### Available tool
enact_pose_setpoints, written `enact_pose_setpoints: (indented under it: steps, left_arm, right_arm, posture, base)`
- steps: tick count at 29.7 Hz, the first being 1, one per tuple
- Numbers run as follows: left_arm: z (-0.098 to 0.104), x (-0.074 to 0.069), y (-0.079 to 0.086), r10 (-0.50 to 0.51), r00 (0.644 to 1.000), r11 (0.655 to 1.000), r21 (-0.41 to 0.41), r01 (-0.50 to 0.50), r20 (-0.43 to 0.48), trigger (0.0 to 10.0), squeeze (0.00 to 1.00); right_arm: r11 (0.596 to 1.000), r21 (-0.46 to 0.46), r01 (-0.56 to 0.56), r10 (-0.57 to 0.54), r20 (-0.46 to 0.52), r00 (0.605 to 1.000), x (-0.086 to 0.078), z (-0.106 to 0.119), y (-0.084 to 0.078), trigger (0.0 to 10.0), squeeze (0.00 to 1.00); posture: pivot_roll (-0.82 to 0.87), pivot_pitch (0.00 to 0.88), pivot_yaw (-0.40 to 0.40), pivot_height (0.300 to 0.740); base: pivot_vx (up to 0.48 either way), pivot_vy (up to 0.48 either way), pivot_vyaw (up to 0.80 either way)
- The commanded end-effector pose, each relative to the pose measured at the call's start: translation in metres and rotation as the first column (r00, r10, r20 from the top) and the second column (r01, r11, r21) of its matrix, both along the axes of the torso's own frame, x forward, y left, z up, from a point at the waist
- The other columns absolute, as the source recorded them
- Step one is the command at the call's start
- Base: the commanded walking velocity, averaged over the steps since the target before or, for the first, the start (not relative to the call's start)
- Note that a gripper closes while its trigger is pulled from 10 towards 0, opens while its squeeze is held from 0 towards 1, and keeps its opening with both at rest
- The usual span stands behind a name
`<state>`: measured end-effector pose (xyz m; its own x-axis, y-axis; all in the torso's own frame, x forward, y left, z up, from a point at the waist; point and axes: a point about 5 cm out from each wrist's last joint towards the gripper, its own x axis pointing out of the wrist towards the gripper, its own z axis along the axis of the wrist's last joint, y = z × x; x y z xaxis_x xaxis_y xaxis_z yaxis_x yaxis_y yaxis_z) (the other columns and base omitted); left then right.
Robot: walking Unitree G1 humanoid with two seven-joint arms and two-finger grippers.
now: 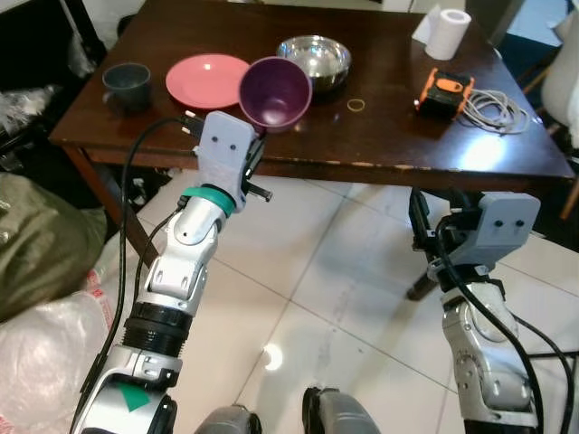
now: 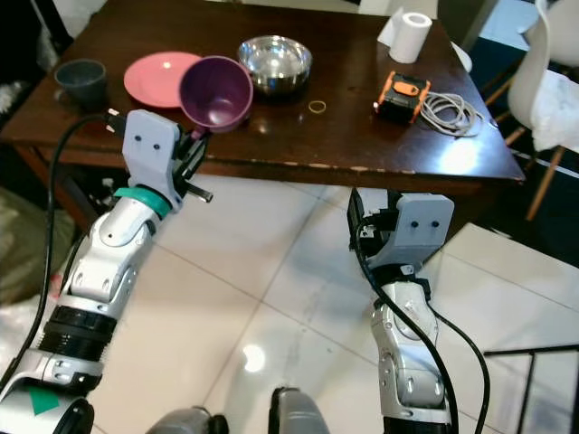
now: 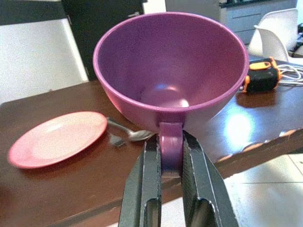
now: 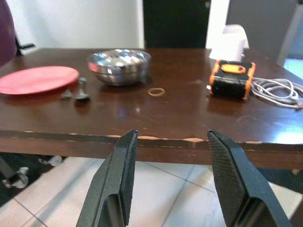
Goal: Setting the table
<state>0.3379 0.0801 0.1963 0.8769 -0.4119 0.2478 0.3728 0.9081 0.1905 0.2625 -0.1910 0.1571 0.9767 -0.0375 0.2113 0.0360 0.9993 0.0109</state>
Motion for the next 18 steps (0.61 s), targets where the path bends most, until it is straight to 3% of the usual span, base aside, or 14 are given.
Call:
enact_pose_setpoints:
  steps: [1,18]
  left_arm:
    - [0.0035,-0.0014,0.0016,0.0,1.0,1.0,0.009,0.0,0.021,10.0,0.0]
    - [0.0051,-0.0019,-0.0017,-0.01,1.0,1.0,0.001,0.01,0.022,10.0,0.0]
  right_arm:
    - [1.0,0.005,0.007,-0.007,-0.007,1.0,-0.0004,-0.0008,-0.0009,10.0,0.0]
    - [1.0,0.009,0.009,-0.009,-0.016,1.0,-0.0016,-0.0031,-0.001,10.0,0.0]
  posture:
    - [-0.01,0.001,0.065,0.74]
    - [-0.01,0.006,0.062,0.74]
  base:
    - [0.39,0.0,0.0]
    - [0.405,0.0,0.0]
